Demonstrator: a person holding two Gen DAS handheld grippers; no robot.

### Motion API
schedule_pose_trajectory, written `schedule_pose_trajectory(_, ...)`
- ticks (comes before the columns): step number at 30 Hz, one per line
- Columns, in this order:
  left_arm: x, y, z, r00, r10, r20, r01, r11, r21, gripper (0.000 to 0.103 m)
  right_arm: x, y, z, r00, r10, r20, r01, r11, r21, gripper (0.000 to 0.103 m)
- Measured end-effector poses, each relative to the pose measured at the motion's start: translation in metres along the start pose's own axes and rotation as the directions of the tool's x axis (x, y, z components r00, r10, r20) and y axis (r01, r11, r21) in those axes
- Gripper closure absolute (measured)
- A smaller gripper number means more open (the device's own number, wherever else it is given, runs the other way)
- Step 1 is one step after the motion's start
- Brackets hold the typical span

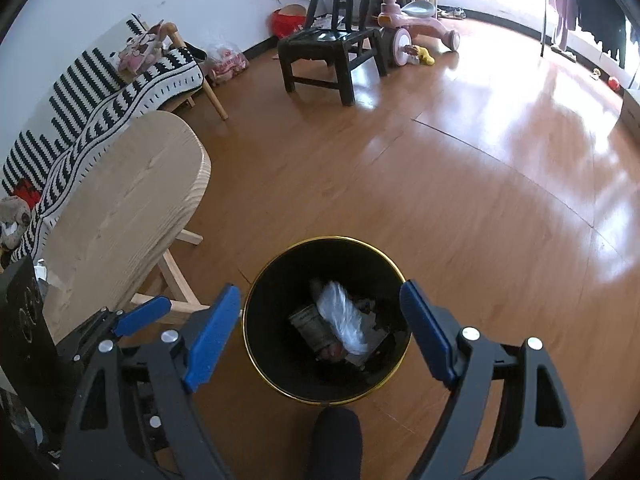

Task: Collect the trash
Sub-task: 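Carry the box and plastic bag over the bin and open both tools, then move both tools back over the table, then grasp the silver-blue wrapper strip with the left tool while the right tool grasps the white chip bag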

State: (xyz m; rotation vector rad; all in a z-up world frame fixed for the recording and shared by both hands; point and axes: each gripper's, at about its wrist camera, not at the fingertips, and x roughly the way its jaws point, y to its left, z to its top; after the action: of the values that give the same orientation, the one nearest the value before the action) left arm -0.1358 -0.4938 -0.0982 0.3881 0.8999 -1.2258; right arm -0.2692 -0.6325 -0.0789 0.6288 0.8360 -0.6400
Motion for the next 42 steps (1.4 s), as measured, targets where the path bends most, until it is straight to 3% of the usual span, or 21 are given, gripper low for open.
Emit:
schedule_pose_trajectory(12, -0.032, 0.007, 0.008, 0.998, -0.009, 0.055, 0.010, 1.000, -0.010, 0.020, -0.014, 0.007, 0.008, 0.999, 0.015, 0.045, -0.016, 0.999, 0.031, 0.023)
schedule_pose_trajectory(16, -0.066, 0.029, 0.009, 0.994, 0.013, 0.110, -0.009, 0.999, -0.037, 0.014, -0.020, 0.034, 0.013, 0.997, 0.040, 0.069, -0.041, 0.999, 0.002, 0.021)
schedule_pose_trajectory(20, -0.104, 0.067, 0.006, 0.984, 0.089, 0.153, -0.077, 0.994, -0.080, 0.014, -0.022, 0.081, 0.018, 0.993, 0.084, 0.080, -0.079, 0.994, -0.069, 0.020)
schedule_pose_trajectory(24, -0.151, 0.128, -0.004, 0.965, 0.190, 0.181, -0.158, 0.971, -0.177, 0.013, -0.019, 0.129, 0.022, 0.988, 0.140, 0.068, -0.132, 0.984, -0.120, 0.020)
schedule_pose_trajectory(29, -0.210, 0.210, -0.033, 0.927, 0.326, 0.185, -0.267, 0.920, -0.286, 0.012, -0.008, 0.214, 0.019, 0.973, 0.228, 0.019, -0.218, 0.950, -0.224, 0.020)
schedule_pose_trajectory(33, -0.254, 0.275, -0.069, 0.872, 0.461, 0.164, -0.389, 0.857, -0.338, 0.012, 0.003, 0.289, 0.012, 0.958, 0.287, -0.022, -0.280, 0.909, -0.308, 0.020)
schedule_pose_trajectory(39, -0.280, 0.348, -0.108, 0.820, 0.564, 0.102, -0.502, 0.792, -0.348, 0.012, 0.028, 0.400, -0.007, 0.926, 0.360, -0.112, -0.373, 0.830, -0.415, 0.019)
schedule_pose_trajectory(41, -0.281, 0.368, -0.118, 0.822, 0.563, 0.085, -0.504, 0.788, -0.353, 0.012, 0.037, 0.427, -0.015, 0.924, 0.358, -0.133, -0.378, 0.809, -0.450, 0.019)
schedule_pose_trajectory(42, -0.279, 0.381, -0.122, 0.831, 0.551, 0.072, -0.495, 0.793, -0.356, 0.012, 0.042, 0.438, -0.019, 0.922, 0.358, -0.146, -0.384, 0.799, -0.463, 0.019)
